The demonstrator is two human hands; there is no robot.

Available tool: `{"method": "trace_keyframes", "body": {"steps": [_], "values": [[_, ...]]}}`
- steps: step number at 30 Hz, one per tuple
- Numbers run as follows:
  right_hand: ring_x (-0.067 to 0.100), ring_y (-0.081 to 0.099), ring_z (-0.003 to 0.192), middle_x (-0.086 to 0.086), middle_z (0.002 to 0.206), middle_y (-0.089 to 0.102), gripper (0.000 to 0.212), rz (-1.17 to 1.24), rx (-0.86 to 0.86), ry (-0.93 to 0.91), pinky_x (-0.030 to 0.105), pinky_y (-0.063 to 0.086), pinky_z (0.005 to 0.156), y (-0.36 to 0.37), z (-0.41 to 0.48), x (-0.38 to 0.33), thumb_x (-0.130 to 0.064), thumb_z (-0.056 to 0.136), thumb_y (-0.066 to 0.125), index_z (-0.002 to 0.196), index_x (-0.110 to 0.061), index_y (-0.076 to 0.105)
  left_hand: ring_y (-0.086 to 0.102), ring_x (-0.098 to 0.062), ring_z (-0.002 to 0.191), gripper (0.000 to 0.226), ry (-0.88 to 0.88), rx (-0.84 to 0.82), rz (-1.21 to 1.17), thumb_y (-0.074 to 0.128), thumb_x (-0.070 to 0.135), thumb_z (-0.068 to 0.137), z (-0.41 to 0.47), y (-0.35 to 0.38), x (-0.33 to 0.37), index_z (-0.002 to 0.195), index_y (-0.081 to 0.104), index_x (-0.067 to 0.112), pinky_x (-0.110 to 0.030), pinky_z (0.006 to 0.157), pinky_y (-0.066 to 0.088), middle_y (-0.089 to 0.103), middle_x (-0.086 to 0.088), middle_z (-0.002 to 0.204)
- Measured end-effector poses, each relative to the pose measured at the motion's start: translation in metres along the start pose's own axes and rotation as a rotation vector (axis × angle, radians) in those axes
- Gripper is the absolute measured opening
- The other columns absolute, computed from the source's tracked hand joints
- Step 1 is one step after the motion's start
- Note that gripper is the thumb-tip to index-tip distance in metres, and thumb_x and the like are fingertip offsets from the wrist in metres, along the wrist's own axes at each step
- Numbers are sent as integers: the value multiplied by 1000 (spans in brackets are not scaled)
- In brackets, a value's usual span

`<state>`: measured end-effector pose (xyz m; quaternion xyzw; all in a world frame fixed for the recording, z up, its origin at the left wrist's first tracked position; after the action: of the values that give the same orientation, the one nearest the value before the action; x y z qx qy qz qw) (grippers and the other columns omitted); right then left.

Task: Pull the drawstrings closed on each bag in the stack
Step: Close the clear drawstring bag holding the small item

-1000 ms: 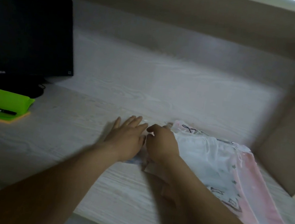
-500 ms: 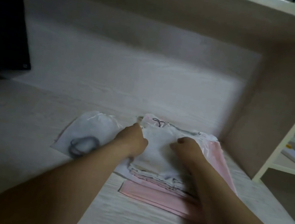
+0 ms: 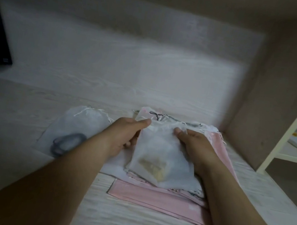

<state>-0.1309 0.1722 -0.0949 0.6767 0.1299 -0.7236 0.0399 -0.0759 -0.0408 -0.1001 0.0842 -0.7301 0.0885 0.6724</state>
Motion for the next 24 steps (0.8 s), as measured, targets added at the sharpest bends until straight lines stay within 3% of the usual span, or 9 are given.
{"method": "trace_keyframes", "body": {"steps": [3, 5, 6, 11, 13, 16, 19, 21, 24], "values": [[36, 76, 95, 21, 108, 78, 26, 217, -60, 20, 45, 63, 82, 5, -4, -6, -22, 103, 62, 114, -1, 74, 68, -28, 75, 47, -26, -54, -68, 73, 52, 89, -6, 2, 3, 102, 76, 7, -32, 68, 51, 76, -16, 96], [32, 77, 92, 19, 109, 78, 23, 251, -81, 3, 40, 62, 77, 11, -6, -8, -19, 105, 59, 117, -6, 73, 72, -36, 97, 44, -40, -103, -155, 70, 42, 95, -9, 5, 4, 114, 76, 3, -41, 85, 58, 76, -21, 112], [32, 77, 93, 19, 110, 78, 22, 246, -95, -9, 41, 62, 80, 13, -7, -9, -18, 105, 58, 118, -8, 73, 72, -36, 100, 39, -31, -128, -195, 67, 34, 97, -9, 8, 4, 115, 75, 0, -40, 86, 59, 75, -23, 114], [36, 72, 98, 24, 116, 75, 27, 282, -72, -36, 53, 55, 97, 14, -8, -12, -29, 103, 62, 116, -8, 74, 70, -37, 100, 25, 72, -201, -182, 59, 8, 100, -8, 14, 6, 119, 69, -6, -40, 88, 57, 70, -28, 119], [34, 66, 92, 25, 109, 75, 23, 284, -19, -42, 51, 55, 94, 12, -8, -11, -31, 101, 66, 106, -13, 79, 70, -39, 100, 25, 68, -194, -143, 62, 16, 100, -8, 15, 5, 114, 72, -4, -44, 92, 55, 69, -30, 121], [26, 62, 83, 11, 90, 72, 20, 261, 66, -70, 41, 52, 83, 10, -8, -9, -30, 99, 67, 99, -15, 80, 70, -42, 110, 49, -14, -131, -163, 67, 44, 96, -9, 12, 4, 116, 74, 0, -52, 102, 53, 73, -24, 119], [23, 62, 80, 5, 87, 73, 20, 208, 114, -106, 37, 50, 81, 6, -7, -8, -34, 98, 68, 98, -19, 81, 74, -34, 106, 57, -57, -73, -112, 61, 58, 96, -8, 7, 5, 114, 76, 6, -49, 98, 57, 78, -14, 111], [23, 63, 79, 5, 87, 74, 20, 181, 108, -118, 38, 51, 80, 7, -7, -9, -36, 98, 68, 98, -21, 82, 74, -33, 104, 55, -59, -77, -62, 62, 57, 96, -9, 7, 4, 113, 76, 7, -48, 98, 56, 78, -13, 109], [19, 67, 78, 4, 88, 76, 22, 133, 70, -119, 34, 55, 78, 10, -7, -9, -38, 100, 66, 101, -22, 82, 73, -35, 98, 41, -7, -121, -84, 61, 38, 102, -10, 12, 3, 112, 74, 1, -44, 95, 55, 77, -20, 109]]}}
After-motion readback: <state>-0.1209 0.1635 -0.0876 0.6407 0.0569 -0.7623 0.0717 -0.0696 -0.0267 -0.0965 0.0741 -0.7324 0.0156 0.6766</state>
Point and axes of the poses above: each hand's wrist, its own z-axis towards the middle knuckle, its own y-axis out of the palm, x = y × z, the point moved 5 cm from there along z, towards the middle knuckle
